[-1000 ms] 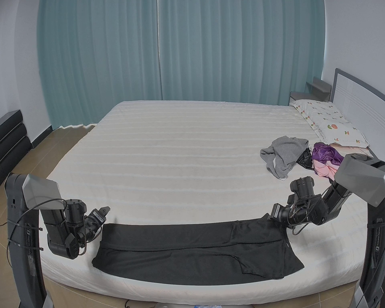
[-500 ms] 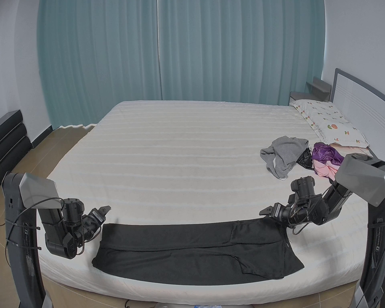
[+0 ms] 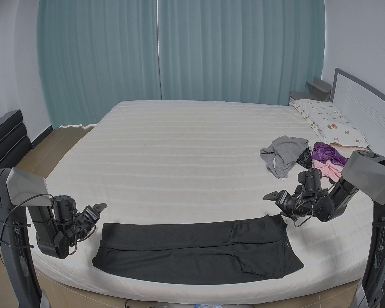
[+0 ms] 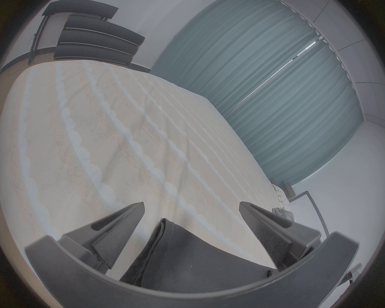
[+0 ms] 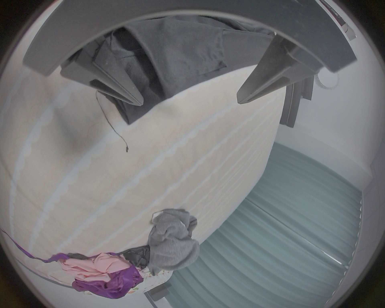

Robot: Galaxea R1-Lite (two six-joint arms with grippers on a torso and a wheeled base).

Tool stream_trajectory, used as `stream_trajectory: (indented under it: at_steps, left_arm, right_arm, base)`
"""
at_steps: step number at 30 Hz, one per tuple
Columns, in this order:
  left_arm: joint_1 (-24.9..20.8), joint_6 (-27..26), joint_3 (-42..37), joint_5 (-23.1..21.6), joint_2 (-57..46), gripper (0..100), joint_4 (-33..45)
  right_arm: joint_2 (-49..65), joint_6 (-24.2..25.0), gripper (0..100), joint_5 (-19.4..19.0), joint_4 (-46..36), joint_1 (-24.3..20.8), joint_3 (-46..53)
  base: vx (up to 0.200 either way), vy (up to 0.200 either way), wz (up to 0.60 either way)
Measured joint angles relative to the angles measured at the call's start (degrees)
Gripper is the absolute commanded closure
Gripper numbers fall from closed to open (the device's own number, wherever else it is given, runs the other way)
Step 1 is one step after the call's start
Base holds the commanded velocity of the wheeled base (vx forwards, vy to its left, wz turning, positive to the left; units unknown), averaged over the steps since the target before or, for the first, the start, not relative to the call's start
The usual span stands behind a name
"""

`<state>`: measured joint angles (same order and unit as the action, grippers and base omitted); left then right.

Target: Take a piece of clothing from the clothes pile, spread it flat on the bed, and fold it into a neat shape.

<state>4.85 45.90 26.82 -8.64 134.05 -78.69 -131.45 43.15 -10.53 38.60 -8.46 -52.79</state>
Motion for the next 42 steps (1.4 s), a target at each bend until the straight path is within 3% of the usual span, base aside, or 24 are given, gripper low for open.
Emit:
stream_trajectory:
  at_steps: [11, 19, 30, 31, 39, 42]
  left_arm:
    - [-0.78, -0.49, -1.88, 0.11, -0.73, 0, 0.35]
    - [-3.84, -7.52, -7.97, 0.06, -1.69, 0, 1.61]
    - [-7.19, -8.46, -13.20, 0.11, -2.90, 0, 3.06]
    - [-7.33, -8.46, -13.35, 0.11, -2.93, 100, 3.06]
    - [-7.68, -8.77, -13.20, 0.74, -2.73, 100, 6.18]
    - [-7.77, -11.28, -13.46, 1.89, -2.90, 100, 8.75]
  right_arm:
    - [0.17, 0.01, 0, 0.09, -0.01, 0.26, -0.16]
    - [0.00, -0.24, 0, 0.17, -0.01, 0.23, -0.10]
    - [-0.06, -0.57, 0, 0.27, -0.01, 0.02, 0.17]
    - [-0.06, -0.57, 0, 0.27, -0.01, 0.02, 0.23]
    - [-0.06, -0.62, 0, 0.27, -0.04, -0.05, 0.30]
    - [-0.06, -0.62, 0, 0.27, -0.01, -0.05, 0.37]
  base:
    - [-0.055, 0.055, 0.00]
    - [0.000, 0.000, 0.00]
    - [0.000, 0.000, 0.00]
    - [0.000, 0.000, 0.00]
    - [0.000, 0.000, 0.00]
    - [0.000, 0.000, 0.00]
